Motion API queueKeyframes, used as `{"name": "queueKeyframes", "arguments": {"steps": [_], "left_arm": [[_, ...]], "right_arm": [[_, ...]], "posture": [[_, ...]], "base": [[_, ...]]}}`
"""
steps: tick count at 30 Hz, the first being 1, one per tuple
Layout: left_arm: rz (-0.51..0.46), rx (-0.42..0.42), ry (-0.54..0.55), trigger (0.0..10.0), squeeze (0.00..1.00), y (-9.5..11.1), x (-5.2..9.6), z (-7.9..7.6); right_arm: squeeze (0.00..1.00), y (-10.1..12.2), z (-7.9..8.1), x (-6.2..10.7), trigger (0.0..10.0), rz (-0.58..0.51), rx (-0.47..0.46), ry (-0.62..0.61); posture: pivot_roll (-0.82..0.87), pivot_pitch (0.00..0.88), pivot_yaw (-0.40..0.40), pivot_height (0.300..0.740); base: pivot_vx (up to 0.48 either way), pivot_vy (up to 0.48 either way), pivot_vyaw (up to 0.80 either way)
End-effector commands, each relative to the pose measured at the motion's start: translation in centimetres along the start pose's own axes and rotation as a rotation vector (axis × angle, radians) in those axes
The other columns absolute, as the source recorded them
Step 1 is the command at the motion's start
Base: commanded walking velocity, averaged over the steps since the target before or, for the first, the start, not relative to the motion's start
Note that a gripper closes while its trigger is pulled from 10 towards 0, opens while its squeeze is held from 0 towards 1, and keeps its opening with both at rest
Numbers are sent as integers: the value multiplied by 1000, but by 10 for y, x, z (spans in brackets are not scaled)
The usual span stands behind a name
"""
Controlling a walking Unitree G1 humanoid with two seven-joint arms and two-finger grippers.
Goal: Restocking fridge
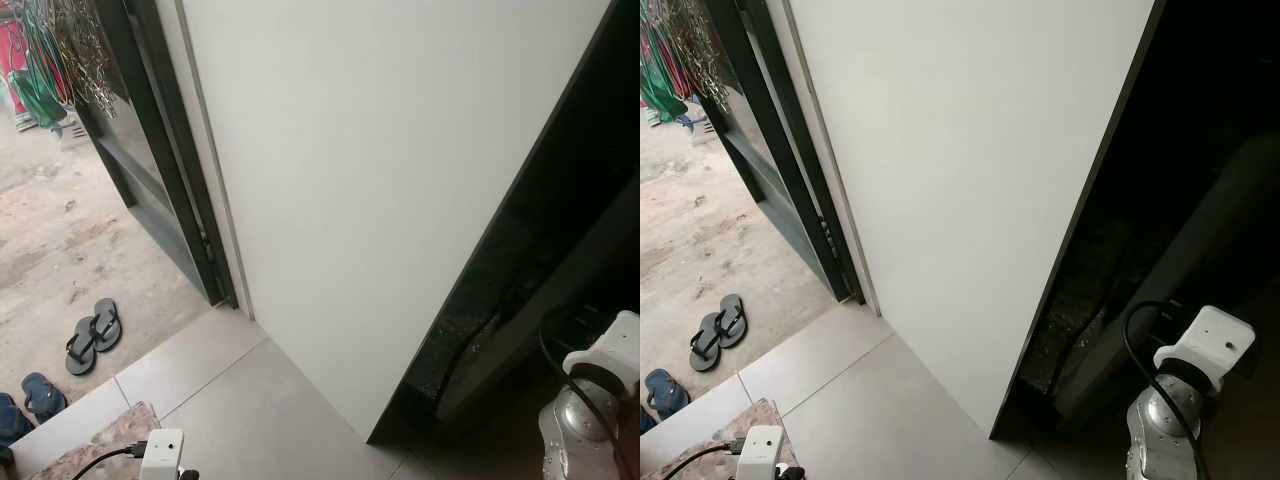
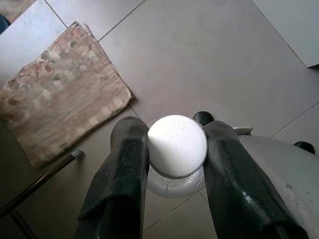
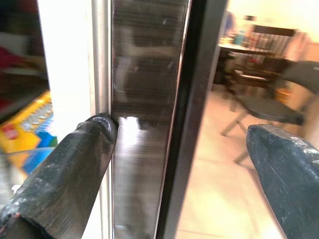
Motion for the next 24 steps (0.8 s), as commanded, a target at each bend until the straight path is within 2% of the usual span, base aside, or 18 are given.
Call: {"name": "queueKeyframes", "arguments": {"steps": [1,6,7,8,10,11,13,15,16,17,18,19,20,21,22,24], "left_arm": [[2,-18,-11,10000,0,-3,1,-2],[-1,-23,-16,10000,0,-1,0,-3],[1,-24,-16,10000,0,-1,0,-3],[1,-24,-16,10000,0,-2,0,-2],[4,-24,-16,10000,0,-2,0,-2],[7,-22,-17,10000,0,-3,0,-2],[9,-22,-18,10000,0,-3,1,-2],[15,-18,-19,10000,0,-5,1,-2],[19,-16,-20,10000,0,-6,1,-2],[30,-17,-24,10000,0,-8,1,-2],[30,-17,-24,10000,0,-8,1,-2],[38,-17,-28,10000,0,-10,1,-2],[39,-17,-30,10000,0,-10,1,-2],[44,-27,-37,10000,0,-12,2,-3],[48,-35,-40,10000,0,-13,2,-2],[51,-25,-35,10000,0,-14,2,0]], "right_arm": [[0,-38,-54,14,10000,160,60,-182],[0,-62,-69,26,10000,255,70,-210],[0,-80,-71,33,10000,340,55,-204],[0,-86,-71,36,10000,374,52,-198],[0,-107,-68,47,10000,479,60,-148],[0,-124,-63,57,10000,557,90,-86],[0,-133,-65,65,10000,609,121,-69],[0,-150,-63,80,10000,709,145,-18],[0,-162,-61,94,10000,785,178,27],[0,-177,-58,115,10000,891,251,110],[0,-177,-58,115,10000,891,251,110],[0,-186,-54,130,10000,946,352,212],[0,-188,-52,134,10000,958,382,245],[0,-194,-48,146,10000,993,460,356],[0,-201,-42,165,10000,1038,585,532],[0,-205,-37,175,10000,1075,594,609]], "posture": [[-52,32,-2,740],[-55,39,-1,740],[-59,43,-1,740],[-59,43,-1,740],[-60,48,0,740],[-62,53,-1,740],[-59,55,0,740],[-61,56,3,740],[-61,59,8,740],[-76,62,18,740],[-76,62,18,740],[-86,61,24,740],[-86,61,24,740],[-85,64,25,740],[-78,65,21,740],[-70,64,19,740]], "base": [[0,0,0],[0,0,0],[0,0,0],[0,0,0],[0,0,0],[0,0,0],[0,0,0],[0,0,0],[0,0,0],[0,0,0],[0,0,0],[0,0,0],[0,0,0],[0,0,0],[0,0,0],[0,0,0]]}}
Point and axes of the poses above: a point about 5 cm out from each wrist's last joint towards the gripper, its own x axis pointing back from the gripper into the wrist, its own y axis along the axis of the wrist's last joint, z = x × y, the point moved 5 cm from there along -x, pointing out of the wrist towards the gripper, and after that the axes turned 12 degrees about -x, right-handed, at the moved point
